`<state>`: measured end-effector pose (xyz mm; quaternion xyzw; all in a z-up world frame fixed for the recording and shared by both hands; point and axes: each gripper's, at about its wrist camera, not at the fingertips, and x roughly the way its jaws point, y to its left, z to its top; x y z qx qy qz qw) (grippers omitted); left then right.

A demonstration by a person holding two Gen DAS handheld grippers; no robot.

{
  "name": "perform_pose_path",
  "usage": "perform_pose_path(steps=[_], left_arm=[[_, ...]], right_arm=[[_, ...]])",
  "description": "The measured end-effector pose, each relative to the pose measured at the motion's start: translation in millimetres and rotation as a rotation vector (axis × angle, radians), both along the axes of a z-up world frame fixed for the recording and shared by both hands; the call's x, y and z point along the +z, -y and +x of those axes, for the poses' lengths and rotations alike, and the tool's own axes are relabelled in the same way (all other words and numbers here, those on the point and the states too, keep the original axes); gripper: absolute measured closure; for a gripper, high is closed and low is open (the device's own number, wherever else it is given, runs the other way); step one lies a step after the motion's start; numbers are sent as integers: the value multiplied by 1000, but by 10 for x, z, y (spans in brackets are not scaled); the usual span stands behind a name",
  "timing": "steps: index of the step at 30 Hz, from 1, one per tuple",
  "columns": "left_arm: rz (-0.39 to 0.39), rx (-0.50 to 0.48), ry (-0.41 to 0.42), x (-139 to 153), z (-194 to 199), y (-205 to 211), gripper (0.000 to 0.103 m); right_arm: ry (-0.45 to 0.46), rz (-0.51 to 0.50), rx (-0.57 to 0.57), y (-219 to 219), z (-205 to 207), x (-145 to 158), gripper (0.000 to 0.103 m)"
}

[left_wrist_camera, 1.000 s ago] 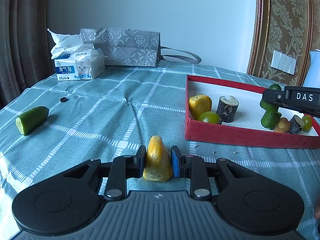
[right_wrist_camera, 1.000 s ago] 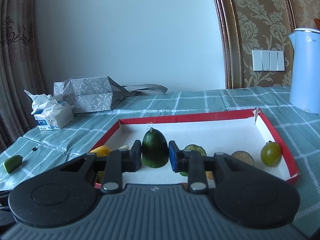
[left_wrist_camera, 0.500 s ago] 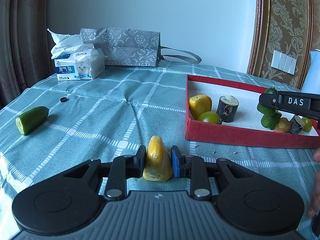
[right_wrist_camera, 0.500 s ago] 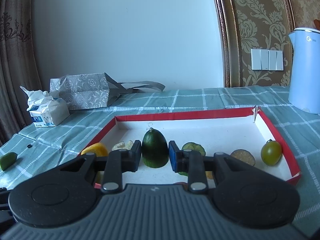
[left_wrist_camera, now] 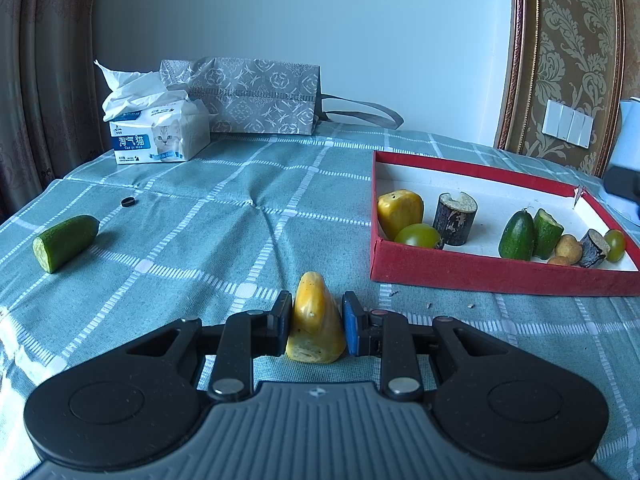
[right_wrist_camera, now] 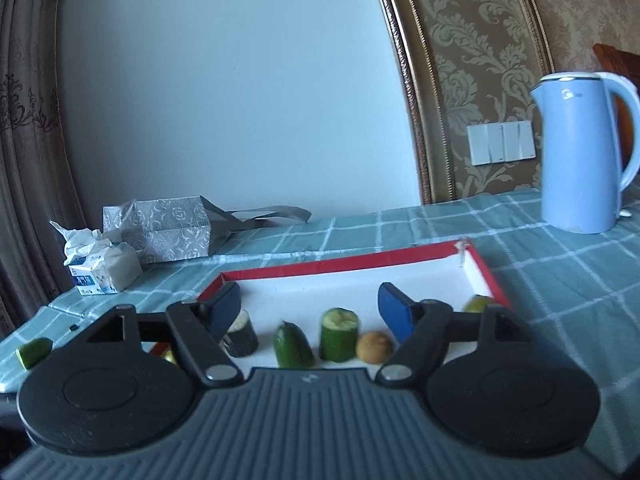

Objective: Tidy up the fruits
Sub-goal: 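Lower the yellow fruit chunk into the tray and open the left tool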

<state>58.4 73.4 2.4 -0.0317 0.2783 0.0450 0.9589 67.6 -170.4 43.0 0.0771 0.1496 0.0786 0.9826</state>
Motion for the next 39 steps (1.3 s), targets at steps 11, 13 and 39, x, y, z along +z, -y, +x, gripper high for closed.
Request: perform_pose_path(steps=[11, 13, 39], left_arm=[[9, -31, 49, 294, 31, 330, 77], [10, -47, 61, 382, 94, 430, 77], [76, -80, 40, 391, 1047, 982, 77]], right_arm=[[-42, 10, -34, 408, -158, -147, 29], [-45, 12, -33, 421, -154, -154, 29], [-49, 70, -40, 552, -126, -139, 29]])
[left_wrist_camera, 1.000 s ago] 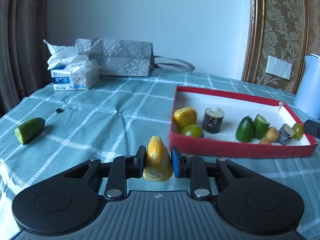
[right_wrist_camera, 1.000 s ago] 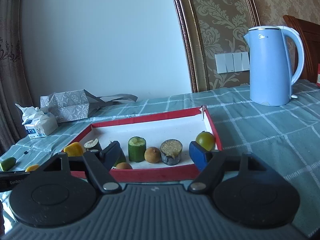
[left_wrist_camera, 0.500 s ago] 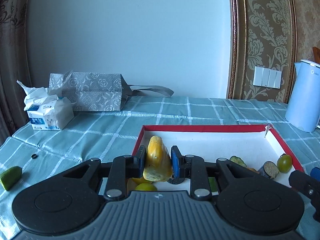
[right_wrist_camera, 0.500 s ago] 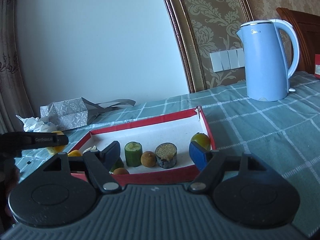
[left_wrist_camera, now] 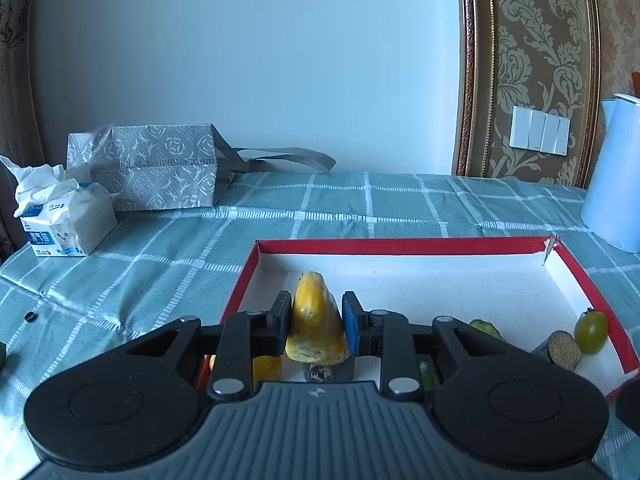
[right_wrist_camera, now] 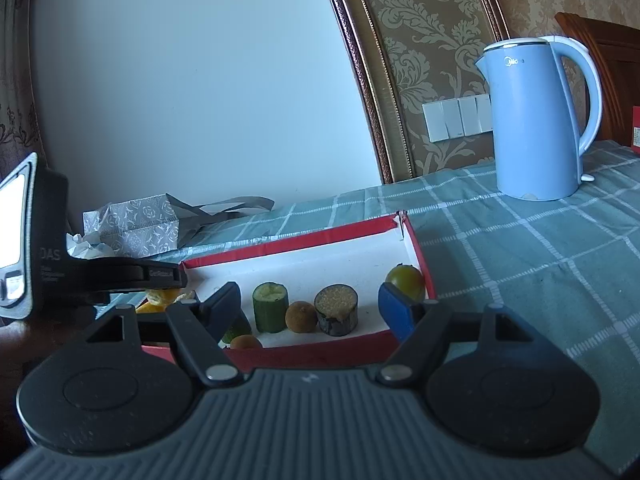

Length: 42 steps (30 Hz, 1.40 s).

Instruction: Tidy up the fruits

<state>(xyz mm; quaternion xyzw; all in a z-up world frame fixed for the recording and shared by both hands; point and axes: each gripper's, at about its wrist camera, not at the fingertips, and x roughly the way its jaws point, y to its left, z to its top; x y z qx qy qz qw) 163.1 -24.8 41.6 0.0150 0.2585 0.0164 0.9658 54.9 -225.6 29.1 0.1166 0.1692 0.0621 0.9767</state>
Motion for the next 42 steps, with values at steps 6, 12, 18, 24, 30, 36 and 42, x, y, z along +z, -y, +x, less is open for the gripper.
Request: perform_pose_path(steps=[6, 12, 18, 24, 30, 36, 42], left_arm=[[2, 40, 44, -44, 61, -5, 21], [-1, 44, 65, 17, -5, -35, 15], [-5, 24, 50, 108, -235, -81, 15], [-14, 6, 53, 189, -557, -187, 14], [-11, 11, 26, 101, -825, -301, 14], [-3, 22, -19, -120, -997, -424, 11], [-5, 61, -42, -273, -997, -540, 10]], right_arm=[[2, 5, 1, -2, 4, -3, 29], [3, 5, -2, 7, 11, -8, 29], [0, 4, -17, 21, 16, -22, 29], [5, -13, -36, 11, 11, -35, 23], [2, -30, -43, -13, 19, -58, 23], [4, -38, -60, -4, 21, -73, 19], [19, -51, -71, -26, 16, -73, 19]])
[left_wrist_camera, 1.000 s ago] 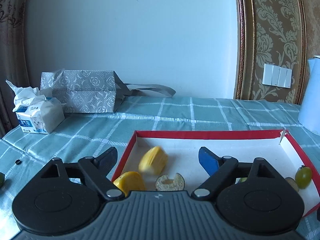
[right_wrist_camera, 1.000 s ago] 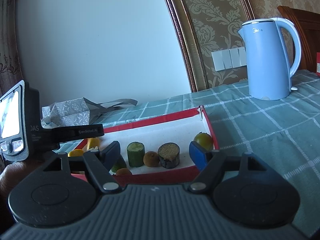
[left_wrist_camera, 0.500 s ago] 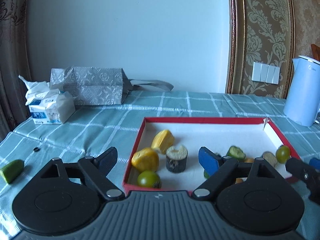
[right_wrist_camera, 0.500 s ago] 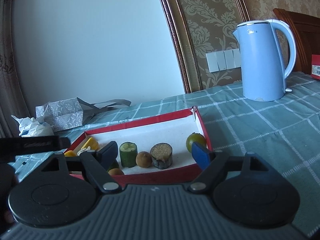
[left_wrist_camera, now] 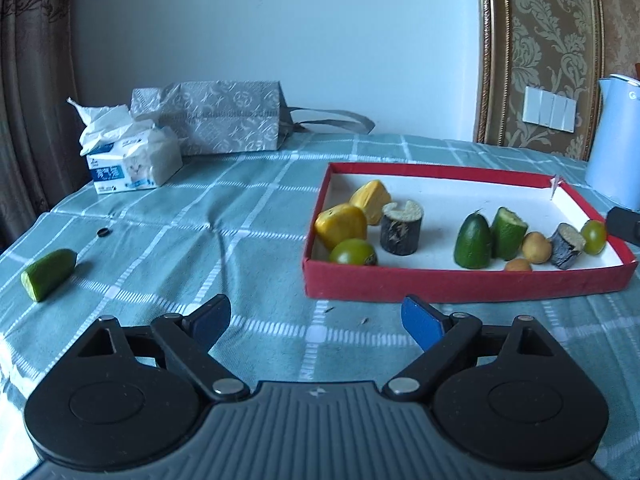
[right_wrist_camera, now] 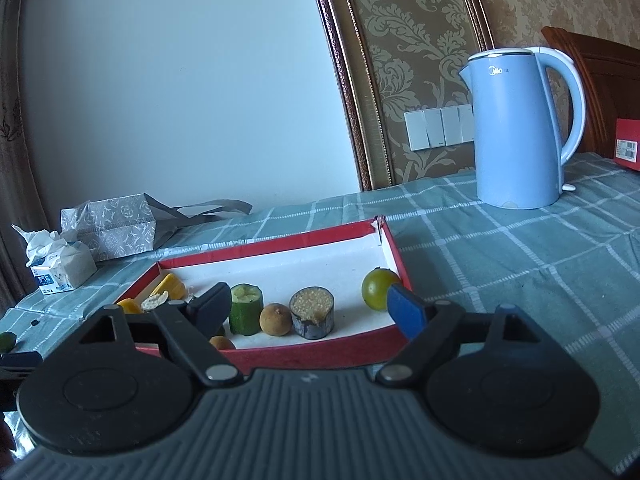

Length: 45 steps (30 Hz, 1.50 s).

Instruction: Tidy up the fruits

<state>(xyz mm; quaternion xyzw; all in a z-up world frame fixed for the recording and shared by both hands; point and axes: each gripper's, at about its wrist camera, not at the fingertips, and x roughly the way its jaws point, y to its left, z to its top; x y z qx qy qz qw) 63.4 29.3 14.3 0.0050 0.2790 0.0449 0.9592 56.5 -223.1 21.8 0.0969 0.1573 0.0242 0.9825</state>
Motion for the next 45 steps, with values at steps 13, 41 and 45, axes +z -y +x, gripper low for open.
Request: perform_pose_path(steps=[13, 41, 45], left_arm=[[-23, -11, -35, -117, 53, -45, 8], [-30, -42, -110, -185, 106, -35, 0], [-29, -41, -104, -173, 95, -10, 0]], right_arm=[[-5, -22, -9, -24, 18, -37, 17], [-25, -53, -14, -78, 40, -67, 1], [-53, -35, -10, -158, 26, -77, 0]])
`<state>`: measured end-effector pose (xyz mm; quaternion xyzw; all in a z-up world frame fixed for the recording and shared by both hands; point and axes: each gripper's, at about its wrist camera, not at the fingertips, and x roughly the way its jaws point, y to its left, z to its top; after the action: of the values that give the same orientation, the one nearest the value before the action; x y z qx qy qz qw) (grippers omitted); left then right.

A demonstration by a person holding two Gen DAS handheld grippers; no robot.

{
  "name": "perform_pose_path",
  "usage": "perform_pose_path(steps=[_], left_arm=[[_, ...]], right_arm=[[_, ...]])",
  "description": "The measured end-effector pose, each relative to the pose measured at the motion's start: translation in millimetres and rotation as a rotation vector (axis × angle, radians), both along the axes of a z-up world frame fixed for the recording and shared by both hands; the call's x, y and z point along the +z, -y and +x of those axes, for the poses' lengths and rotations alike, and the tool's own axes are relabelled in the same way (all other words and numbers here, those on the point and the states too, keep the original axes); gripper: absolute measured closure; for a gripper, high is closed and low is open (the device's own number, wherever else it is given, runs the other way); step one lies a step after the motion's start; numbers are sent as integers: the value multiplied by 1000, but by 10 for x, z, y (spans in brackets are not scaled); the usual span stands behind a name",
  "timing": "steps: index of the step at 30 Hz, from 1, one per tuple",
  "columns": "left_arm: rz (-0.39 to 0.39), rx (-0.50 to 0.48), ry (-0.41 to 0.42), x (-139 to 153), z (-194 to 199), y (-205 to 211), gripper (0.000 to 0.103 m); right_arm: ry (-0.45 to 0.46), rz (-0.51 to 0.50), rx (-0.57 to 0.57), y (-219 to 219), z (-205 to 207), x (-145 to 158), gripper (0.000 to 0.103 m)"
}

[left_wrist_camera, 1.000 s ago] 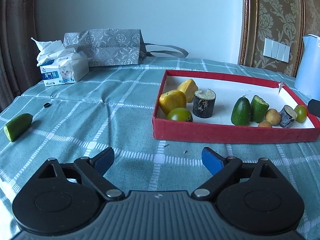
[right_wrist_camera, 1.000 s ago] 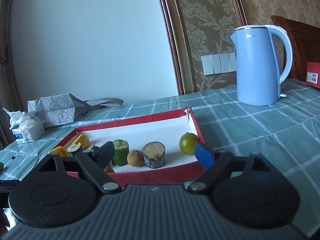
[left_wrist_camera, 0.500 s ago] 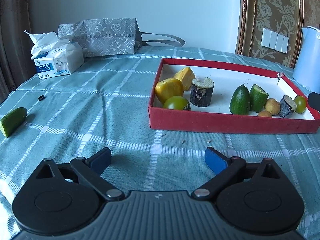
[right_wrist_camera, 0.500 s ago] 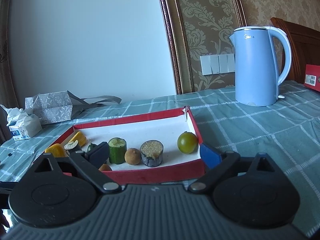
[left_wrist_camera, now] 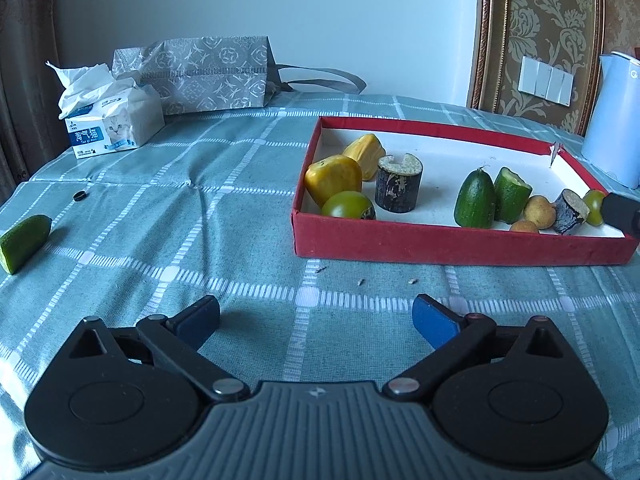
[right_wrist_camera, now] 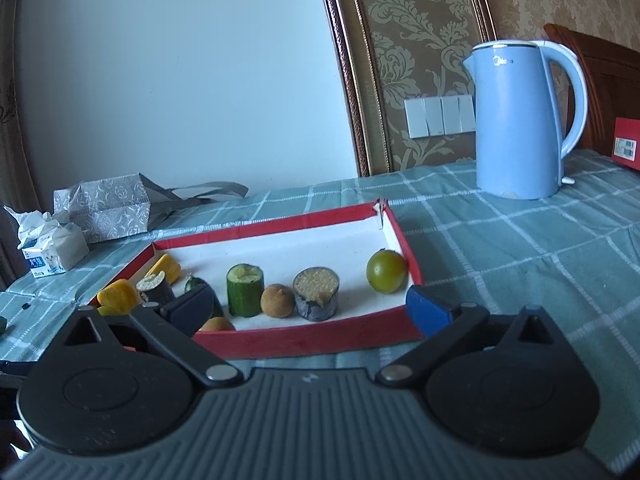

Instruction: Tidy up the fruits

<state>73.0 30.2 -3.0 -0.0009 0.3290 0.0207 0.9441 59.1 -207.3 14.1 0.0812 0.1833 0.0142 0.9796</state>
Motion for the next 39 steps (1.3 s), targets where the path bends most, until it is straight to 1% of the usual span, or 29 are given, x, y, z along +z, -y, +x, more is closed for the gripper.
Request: perform_pose_path(steps=[2, 4, 6, 7, 9, 12, 14, 20, 26, 32, 39], left_arm=[[-5, 18, 15, 19, -28, 23, 0], [-20, 30, 37, 49, -74, 50, 0], [-26, 50, 74, 94, -141, 86, 0], [-5, 59, 87, 107, -166, 121, 0], [21, 40, 107, 115, -206, 185, 0], [41, 5, 107, 111, -208, 252, 0], [39, 5, 108, 114, -208, 256, 0], [34, 5, 100, 92, -230, 271, 0], [29, 6, 93, 75, -222, 290, 0], [23, 3, 63, 42, -186, 285, 0], [45, 15, 64, 38, -191, 302, 0]], right_arm=[[-9, -8, 6, -109, -25, -10, 0], [-18, -38, 4, -266, -44, -19, 0], [-34, -63, 0, -411, -55, -44, 0], [-47, -70, -4, -478, -58, -62, 0], [-57, -65, -27, -554, -62, -75, 0], [-80, -93, -57, -637, -38, -99, 0], [-79, -108, -70, -670, -32, -100, 0], [-109, -91, -79, -706, 19, -117, 0], [-125, -87, -63, -718, 46, -129, 0], [-159, -99, -47, -745, 95, -147, 0], [-190, -103, -28, -759, 137, -164, 0]])
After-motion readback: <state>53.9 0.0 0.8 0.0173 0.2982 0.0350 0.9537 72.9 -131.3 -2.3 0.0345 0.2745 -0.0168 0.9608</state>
